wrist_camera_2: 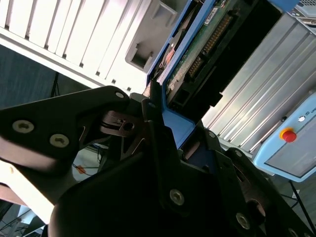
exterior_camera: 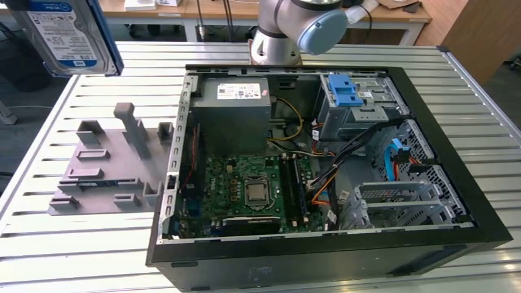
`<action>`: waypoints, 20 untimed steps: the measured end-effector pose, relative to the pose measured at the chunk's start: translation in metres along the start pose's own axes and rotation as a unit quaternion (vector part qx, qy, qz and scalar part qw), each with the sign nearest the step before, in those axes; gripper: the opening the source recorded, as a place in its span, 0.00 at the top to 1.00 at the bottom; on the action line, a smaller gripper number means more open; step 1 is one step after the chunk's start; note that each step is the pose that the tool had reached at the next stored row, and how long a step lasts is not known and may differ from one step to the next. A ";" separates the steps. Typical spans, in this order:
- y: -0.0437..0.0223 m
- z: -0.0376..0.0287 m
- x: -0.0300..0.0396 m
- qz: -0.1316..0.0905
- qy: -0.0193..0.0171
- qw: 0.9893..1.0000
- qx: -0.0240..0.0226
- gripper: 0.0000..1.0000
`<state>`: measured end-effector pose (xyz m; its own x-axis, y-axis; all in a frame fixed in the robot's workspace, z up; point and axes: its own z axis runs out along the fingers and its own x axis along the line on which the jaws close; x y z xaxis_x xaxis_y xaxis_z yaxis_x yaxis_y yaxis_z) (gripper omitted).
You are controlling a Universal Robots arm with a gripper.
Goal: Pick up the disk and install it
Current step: 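Pick up the disk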
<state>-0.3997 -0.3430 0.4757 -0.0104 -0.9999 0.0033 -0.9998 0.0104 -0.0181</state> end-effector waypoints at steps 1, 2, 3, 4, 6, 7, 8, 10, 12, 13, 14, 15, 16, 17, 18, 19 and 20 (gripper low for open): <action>-0.0012 0.0000 0.0005 0.000 0.000 1.000 0.000 0.64; -0.0024 0.0000 0.0009 0.000 0.000 1.000 0.000 0.64; -0.0035 0.0000 0.0014 0.000 0.000 1.000 0.000 0.64; -0.0046 0.0001 0.0019 0.000 0.000 1.000 0.000 0.64; -0.0067 0.0001 0.0028 0.000 0.000 1.000 0.000 0.64; -0.0077 0.0001 0.0034 0.000 0.000 1.000 0.000 0.64; -0.0089 0.0001 0.0039 0.000 0.000 1.000 -0.001 0.64; -0.0109 0.0001 0.0049 0.000 0.000 1.000 -0.001 0.64; -0.0129 0.0002 0.0059 0.000 0.000 1.000 -0.001 0.64; -0.0139 0.0002 0.0064 0.000 0.000 1.000 -0.001 0.64; -0.0148 0.0001 0.0069 0.000 0.000 1.000 -0.001 0.64; -0.0156 -0.0001 0.0072 0.000 0.000 1.000 -0.001 0.64; -0.0160 -0.0008 0.0073 0.000 0.000 1.000 -0.001 0.64; -0.0163 -0.0017 0.0072 0.000 0.000 1.000 -0.001 0.64; -0.0166 -0.0030 0.0072 0.000 0.000 1.000 -0.001 0.64; -0.0170 -0.0045 0.0073 0.000 0.000 1.000 -0.001 0.64; -0.0174 -0.0058 0.0073 0.000 0.000 1.000 -0.001 0.64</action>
<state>-0.3825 -0.3505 0.4818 -0.0104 -0.9999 0.0033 -0.9998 0.0104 -0.0164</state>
